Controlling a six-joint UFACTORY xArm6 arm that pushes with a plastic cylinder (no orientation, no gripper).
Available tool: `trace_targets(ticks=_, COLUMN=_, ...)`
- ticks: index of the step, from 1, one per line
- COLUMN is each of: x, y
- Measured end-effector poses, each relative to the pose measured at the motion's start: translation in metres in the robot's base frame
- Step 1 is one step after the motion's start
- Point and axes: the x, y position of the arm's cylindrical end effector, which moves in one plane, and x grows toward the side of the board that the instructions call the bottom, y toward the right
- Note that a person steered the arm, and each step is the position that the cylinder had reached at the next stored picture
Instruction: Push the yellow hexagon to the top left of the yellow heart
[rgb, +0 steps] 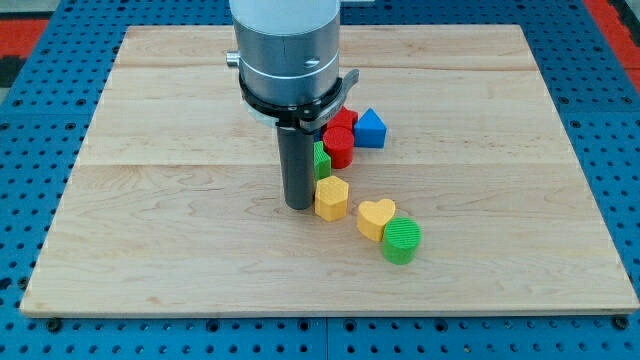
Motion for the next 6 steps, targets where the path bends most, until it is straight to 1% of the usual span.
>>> trace_targets(ticks=2, x=0.044, y=-0.007)
trace_targets(ticks=3, x=0.056, y=-0.001)
trace_targets(ticks=4, x=0.008, y=0.042)
trace_targets(ticks=6, x=0.007, y=0.042)
